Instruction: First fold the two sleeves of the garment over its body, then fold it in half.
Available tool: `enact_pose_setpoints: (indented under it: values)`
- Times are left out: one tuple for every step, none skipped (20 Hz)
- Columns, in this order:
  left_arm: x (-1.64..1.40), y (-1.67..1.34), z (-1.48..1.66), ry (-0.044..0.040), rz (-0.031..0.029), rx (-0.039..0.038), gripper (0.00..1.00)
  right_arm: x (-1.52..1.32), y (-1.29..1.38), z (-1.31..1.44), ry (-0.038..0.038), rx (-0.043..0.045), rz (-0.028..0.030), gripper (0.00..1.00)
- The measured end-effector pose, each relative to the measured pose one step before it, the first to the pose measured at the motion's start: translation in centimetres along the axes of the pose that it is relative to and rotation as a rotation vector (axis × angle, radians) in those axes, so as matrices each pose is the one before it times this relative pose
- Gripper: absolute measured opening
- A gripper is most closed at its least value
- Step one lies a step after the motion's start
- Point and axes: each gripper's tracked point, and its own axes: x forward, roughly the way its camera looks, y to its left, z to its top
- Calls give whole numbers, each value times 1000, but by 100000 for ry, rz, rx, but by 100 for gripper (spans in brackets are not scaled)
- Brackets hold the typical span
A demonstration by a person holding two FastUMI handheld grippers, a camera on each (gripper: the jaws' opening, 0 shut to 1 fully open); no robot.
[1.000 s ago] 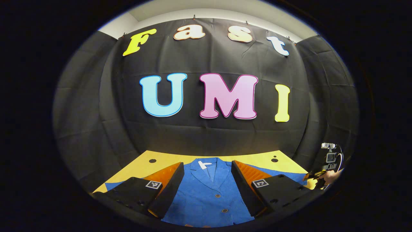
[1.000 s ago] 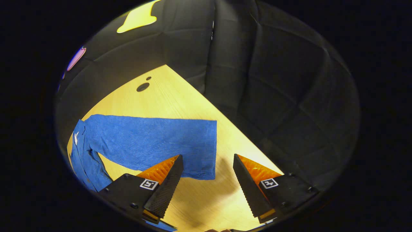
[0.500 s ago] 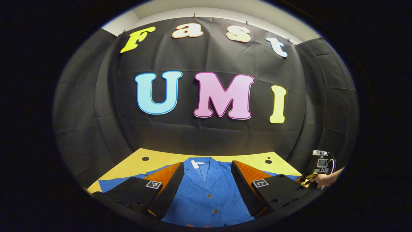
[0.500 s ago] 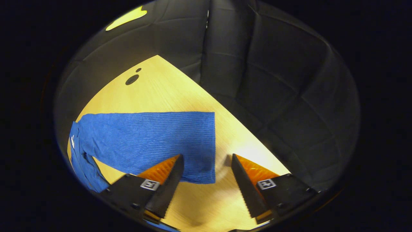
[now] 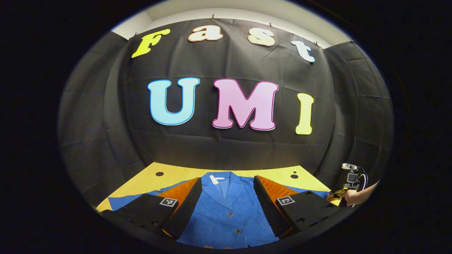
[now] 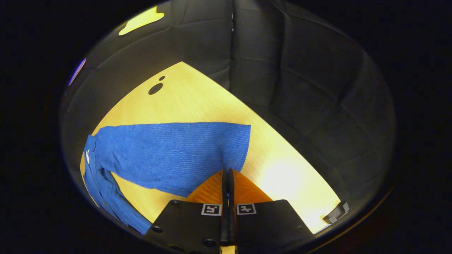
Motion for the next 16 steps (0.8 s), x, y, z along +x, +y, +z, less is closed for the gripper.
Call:
enact_pose_setpoints:
  values:
    - [-19,149,-154,372,258,-39,84,-327,287,-164,110,438,1004,1]
    - [-32,174,-9,181,206,-164,84,-376,303,97,-1327,1218,242,1]
    - [-65,122,-57,48,59,-94,84,-184,183,430,-1166,1401,640,1]
    - [-28,159,90,245,453,-233,84,-278,237,146,-336,1345,958,1]
    - [-90,234,84,-72,271,-789,84,-338,205,369,-825,1168,639,1]
    - [-85,-50,244,-846,-252,-988,84,-454,423,632,-2169,491,787,1]
    - [-78,9,102,-518,-64,-600,84,-379,509,528,-1723,-23,685,1]
    - [-65,166,36,23,198,-132,84,-509,731,299,-687,-828,1528,1]
    - [-112,225,-92,149,153,-28,84,-592,981,439,-848,-905,1972,1]
    - [-213,166,-85,127,224,-249,84,-332,1258,218,-860,-1104,2107,1]
    - [-176,227,-180,97,377,-514,84,-304,1597,505,-1110,-1260,2776,1]
    - [-231,304,-29,75,486,-496,84,-209,1586,702,-1653,-1908,2316,0]
    - [-118,378,-122,159,721,-427,84,-452,1691,447,-1196,-2985,2420,0]
    - [-175,369,-113,115,852,-463,84,-260,1762,570,-1289,-3514,2217,1]
    - [-183,423,-47,-131,758,-414,84,-386,1753,592,-1512,-3144,2514,1]
    - [-194,379,-34,42,886,63,84,-586,1875,554,-949,-2019,2991,1]
